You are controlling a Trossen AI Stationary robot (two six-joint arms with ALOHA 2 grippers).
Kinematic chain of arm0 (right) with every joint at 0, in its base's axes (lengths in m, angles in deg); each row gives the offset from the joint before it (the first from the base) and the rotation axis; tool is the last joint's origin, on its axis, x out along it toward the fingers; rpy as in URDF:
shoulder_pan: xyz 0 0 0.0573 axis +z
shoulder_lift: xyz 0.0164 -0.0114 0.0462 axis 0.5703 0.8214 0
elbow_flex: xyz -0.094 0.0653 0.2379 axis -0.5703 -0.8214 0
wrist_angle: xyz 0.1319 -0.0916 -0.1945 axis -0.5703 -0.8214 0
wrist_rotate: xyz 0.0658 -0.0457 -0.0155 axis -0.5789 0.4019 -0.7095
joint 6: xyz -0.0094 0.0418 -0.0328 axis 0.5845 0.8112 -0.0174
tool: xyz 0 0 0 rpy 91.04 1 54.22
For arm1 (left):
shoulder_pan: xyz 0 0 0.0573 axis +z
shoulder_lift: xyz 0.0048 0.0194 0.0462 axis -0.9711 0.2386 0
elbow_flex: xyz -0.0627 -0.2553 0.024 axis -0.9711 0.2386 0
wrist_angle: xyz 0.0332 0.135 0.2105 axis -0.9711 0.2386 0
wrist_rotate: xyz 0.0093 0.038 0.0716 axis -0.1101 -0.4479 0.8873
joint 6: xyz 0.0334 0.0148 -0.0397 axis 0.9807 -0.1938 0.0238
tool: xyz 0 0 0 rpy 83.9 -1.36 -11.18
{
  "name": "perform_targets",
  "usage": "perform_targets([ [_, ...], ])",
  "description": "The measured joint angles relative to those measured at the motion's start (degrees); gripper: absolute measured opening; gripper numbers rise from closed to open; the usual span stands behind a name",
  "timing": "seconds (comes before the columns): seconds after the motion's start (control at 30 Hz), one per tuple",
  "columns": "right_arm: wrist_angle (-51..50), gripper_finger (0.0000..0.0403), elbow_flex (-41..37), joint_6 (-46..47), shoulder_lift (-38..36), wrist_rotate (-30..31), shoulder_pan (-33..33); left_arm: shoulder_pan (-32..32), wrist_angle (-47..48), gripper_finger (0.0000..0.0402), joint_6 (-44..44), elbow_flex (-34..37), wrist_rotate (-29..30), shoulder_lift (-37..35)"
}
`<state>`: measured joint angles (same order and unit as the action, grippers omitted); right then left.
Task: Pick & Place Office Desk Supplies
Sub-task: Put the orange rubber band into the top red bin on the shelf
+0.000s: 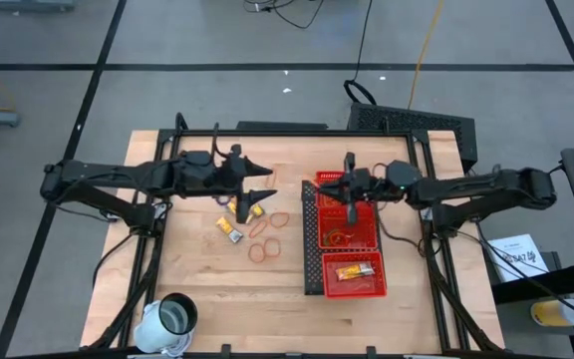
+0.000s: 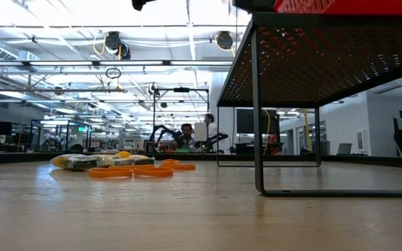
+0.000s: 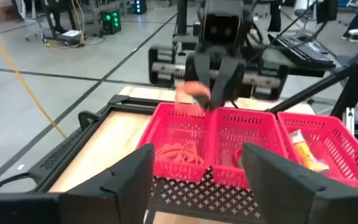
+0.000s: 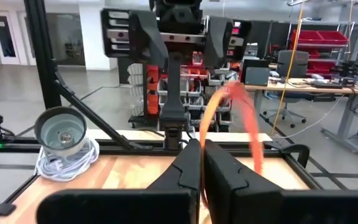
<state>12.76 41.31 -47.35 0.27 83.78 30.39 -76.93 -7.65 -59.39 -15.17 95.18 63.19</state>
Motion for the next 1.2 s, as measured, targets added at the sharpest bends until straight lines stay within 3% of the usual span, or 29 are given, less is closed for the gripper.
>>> perform_targets([
  [0.3, -20.68, 0.0000, 0.41, 5.19, -15.17, 0.16, -0.94, 0.45, 2.56, 0.0244, 0.25, 0.26, 6.17, 0.70],
  [0.53, -36.35, 0.0000, 1.09, 8.78, -18.82, 0.44, -1.57, 2.63, -3.89, 0.0242, -0.06, 5.85, 6.59, 0.75],
  [0.73, -39.20, 0.0000, 1.07, 7.69, -18.11, 0.46, -1.57, 4.10, -8.26, 0.0241, -3.39, 10.02, 6.63, 1.26],
  [1.2, -40.50, 0.0001, 1.07, 4.92, -16.37, 0.48, -1.57, 4.46, -7.84, 0.0241, -8.38, 10.36, 6.49, 1.81],
])
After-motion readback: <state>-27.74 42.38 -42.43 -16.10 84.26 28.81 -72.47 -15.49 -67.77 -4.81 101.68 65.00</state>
